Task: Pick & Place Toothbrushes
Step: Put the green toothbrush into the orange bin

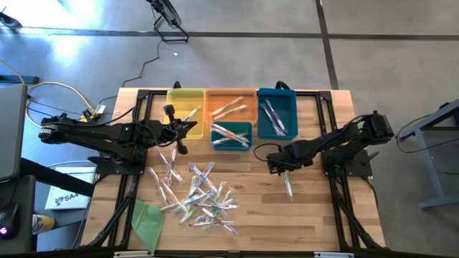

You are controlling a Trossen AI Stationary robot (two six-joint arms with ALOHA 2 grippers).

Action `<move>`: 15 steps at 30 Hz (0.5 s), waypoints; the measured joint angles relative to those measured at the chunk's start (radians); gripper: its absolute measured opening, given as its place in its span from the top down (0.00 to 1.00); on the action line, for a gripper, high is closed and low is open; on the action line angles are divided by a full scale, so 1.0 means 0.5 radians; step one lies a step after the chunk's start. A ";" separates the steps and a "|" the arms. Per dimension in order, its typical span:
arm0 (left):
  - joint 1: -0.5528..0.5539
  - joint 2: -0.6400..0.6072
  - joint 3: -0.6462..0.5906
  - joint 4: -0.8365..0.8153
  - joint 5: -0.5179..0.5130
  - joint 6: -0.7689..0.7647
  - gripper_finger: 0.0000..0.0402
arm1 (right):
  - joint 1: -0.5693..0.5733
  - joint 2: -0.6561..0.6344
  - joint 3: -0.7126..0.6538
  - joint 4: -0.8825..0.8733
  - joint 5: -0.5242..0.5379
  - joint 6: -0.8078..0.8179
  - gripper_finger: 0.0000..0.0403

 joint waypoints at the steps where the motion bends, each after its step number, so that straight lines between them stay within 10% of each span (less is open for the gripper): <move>1: 0.000 0.000 0.000 0.000 -0.001 0.000 1.00 | -0.001 -0.002 -0.010 0.013 0.000 -0.025 0.64; 15: 0.000 0.000 0.000 0.000 -0.021 0.000 1.00 | -0.002 -0.001 -0.032 0.030 0.029 -0.111 0.84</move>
